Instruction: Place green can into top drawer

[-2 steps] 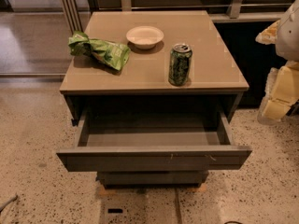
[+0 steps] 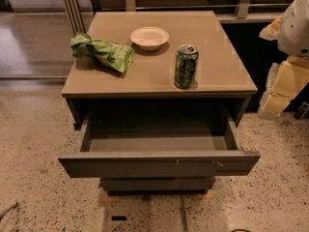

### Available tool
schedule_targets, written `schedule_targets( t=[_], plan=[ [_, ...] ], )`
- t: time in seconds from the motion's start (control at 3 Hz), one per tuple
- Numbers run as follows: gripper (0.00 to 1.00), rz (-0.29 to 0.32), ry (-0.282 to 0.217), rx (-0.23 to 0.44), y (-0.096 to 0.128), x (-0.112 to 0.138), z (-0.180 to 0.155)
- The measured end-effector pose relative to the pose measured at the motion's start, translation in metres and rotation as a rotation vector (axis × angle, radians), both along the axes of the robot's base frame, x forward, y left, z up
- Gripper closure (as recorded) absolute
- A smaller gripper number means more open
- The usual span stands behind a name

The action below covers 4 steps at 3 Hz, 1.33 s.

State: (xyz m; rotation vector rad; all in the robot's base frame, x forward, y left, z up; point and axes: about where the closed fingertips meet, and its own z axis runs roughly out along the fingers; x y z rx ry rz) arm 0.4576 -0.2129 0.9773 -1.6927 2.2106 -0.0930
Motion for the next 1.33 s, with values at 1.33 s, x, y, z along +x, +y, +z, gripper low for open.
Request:
schedule_targets(
  t=[1.33],
  plan=[
    [0.0, 0.079, -0.043, 0.184, 0.061, 0.139, -0.019]
  ],
)
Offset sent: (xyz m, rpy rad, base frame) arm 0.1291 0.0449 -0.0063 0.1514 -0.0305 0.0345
